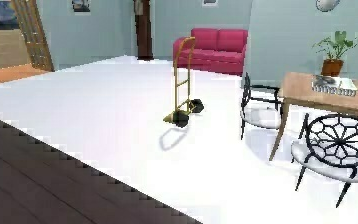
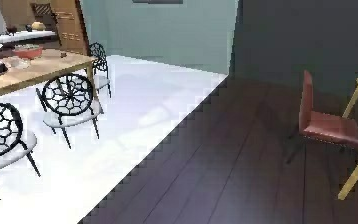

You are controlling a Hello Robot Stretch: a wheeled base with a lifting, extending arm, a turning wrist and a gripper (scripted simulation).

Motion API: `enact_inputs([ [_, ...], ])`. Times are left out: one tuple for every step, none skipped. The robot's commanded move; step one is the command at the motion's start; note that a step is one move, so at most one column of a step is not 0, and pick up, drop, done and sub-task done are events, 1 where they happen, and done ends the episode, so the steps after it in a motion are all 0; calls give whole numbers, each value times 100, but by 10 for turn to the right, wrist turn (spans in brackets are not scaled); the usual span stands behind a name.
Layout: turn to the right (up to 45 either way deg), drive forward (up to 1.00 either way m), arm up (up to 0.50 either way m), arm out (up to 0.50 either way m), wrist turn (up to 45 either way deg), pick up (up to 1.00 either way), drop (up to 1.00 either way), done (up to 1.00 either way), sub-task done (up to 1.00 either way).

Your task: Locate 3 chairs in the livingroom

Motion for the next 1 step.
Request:
enact_inputs([
  [300,0,0,0,0,0,0,0,0],
])
